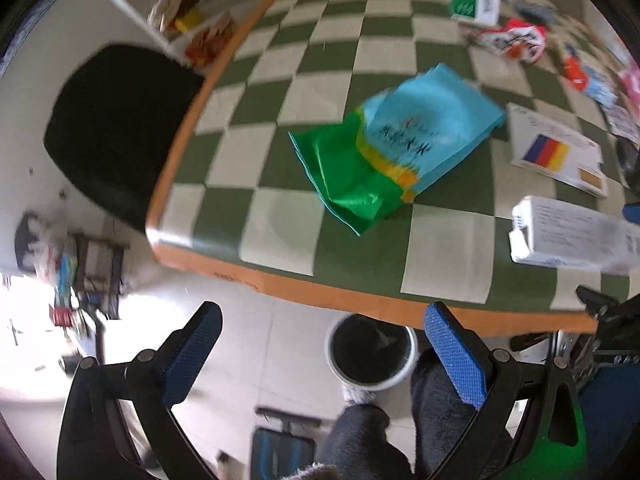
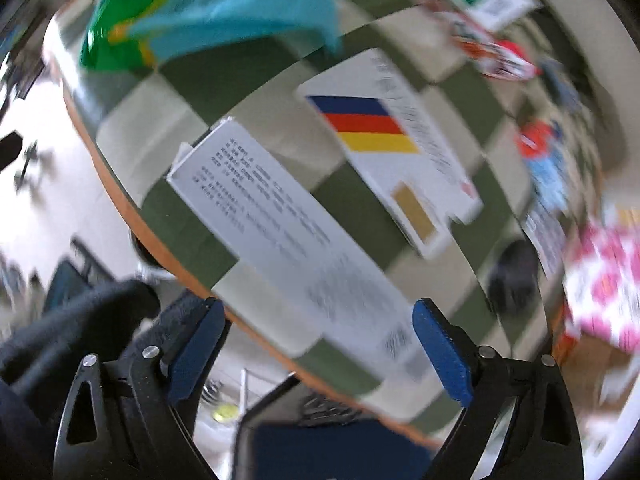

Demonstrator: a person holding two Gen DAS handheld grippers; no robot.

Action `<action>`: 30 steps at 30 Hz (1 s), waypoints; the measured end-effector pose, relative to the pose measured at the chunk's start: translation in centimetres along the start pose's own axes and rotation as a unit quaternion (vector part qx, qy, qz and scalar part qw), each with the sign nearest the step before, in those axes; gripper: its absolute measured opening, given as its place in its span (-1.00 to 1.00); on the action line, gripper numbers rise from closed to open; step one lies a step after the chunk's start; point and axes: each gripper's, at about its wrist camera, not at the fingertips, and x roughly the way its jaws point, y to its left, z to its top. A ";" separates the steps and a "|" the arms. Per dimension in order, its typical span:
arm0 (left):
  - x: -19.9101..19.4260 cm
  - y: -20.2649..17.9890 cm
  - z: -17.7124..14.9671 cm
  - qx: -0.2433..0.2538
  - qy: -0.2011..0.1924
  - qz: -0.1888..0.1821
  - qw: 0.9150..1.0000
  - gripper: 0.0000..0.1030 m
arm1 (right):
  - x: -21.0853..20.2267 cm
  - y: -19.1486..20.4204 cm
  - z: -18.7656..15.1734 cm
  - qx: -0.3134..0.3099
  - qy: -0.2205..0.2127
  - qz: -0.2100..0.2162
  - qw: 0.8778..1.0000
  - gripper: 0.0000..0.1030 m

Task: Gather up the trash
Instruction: 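Grasp the blue-green rice bag with the left tool while the right tool grasps the white Doctor box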

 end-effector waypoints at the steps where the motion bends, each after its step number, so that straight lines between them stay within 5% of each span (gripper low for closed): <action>1: 0.5 -0.3 0.2 -0.003 0.008 0.001 1.000 1.00 | 0.7 0.0 0.6 -0.016 0.005 0.003 1.000 0.83; 4: 1.5 -0.8 1.0 -0.004 0.022 0.007 1.000 1.00 | 2.6 0.4 1.6 -0.062 0.012 0.014 0.998 0.71; 7: 1.6 -1.1 2.0 0.004 0.027 0.006 1.000 1.00 | 3.1 -0.4 2.0 -0.061 0.021 0.068 0.996 0.43; 10: 0.8 -1.8 3.7 0.035 0.015 0.000 0.999 1.00 | 3.1 -1.6 1.1 -0.012 0.025 0.087 0.996 0.25; 12: -0.1 -2.6 5.2 0.069 -0.001 -0.013 0.998 1.00 | 3.2 -3.2 -0.2 0.058 0.028 0.137 0.989 0.24; 18: -1.0 -5.5 8.9 0.196 -0.027 -0.027 0.980 1.00 | 1.7 -8.0 -5.8 0.268 -0.012 0.236 0.934 0.22; 24: 2.0 -8.0 12.1 0.294 -0.009 -0.037 0.955 1.00 | 1.6 -14.5 -8.4 0.450 -0.062 0.195 0.869 0.18; 27: 4.2 -9.1 12.7 0.333 0.014 -0.042 0.942 1.00 | 2.6 -16.8 -6.7 0.473 -0.057 0.186 0.859 0.12; 30: 6.6 -10.2 12.9 0.366 0.039 -0.031 0.929 1.00 | 3.8 -17.3 -4.7 0.460 -0.045 0.174 0.869 0.12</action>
